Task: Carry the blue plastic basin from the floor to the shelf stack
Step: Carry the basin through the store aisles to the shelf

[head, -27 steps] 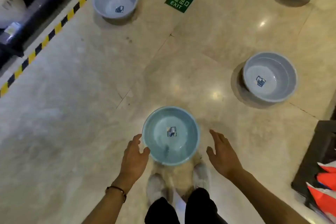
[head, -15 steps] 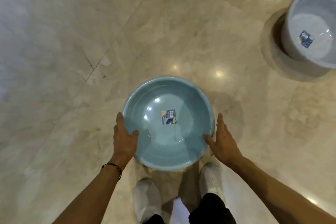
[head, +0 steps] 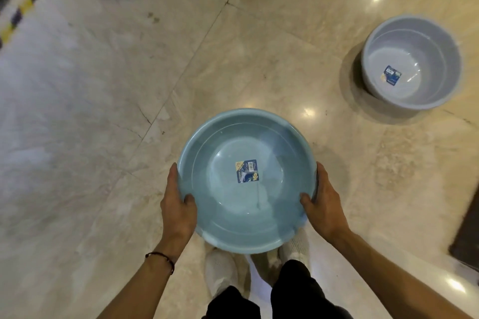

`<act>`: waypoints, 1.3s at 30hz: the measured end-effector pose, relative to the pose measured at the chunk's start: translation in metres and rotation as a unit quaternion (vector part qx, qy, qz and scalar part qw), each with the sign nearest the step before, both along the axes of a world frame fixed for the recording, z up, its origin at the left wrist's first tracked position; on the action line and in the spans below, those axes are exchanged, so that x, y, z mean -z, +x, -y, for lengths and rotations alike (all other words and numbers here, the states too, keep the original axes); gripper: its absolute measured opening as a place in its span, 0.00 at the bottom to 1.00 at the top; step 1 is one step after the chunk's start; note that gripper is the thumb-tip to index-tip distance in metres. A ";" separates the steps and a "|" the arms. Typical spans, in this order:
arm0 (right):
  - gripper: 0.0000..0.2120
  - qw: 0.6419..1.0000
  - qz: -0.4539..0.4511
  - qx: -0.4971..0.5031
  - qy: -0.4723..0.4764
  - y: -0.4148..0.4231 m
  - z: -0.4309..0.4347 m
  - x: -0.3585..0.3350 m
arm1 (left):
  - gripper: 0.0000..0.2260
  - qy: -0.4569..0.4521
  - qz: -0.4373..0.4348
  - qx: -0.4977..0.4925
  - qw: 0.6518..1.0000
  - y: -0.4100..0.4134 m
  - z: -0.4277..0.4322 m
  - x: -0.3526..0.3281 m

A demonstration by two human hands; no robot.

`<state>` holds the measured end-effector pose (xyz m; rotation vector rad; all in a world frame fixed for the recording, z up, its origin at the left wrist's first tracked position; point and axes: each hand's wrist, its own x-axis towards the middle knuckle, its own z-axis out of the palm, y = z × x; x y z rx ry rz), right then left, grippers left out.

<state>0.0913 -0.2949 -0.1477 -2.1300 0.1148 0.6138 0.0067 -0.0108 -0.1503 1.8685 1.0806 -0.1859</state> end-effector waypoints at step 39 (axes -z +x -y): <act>0.32 0.942 0.084 0.309 0.095 0.103 0.234 -0.595 | 0.37 -0.067 0.138 0.215 0.965 0.229 0.219 -0.616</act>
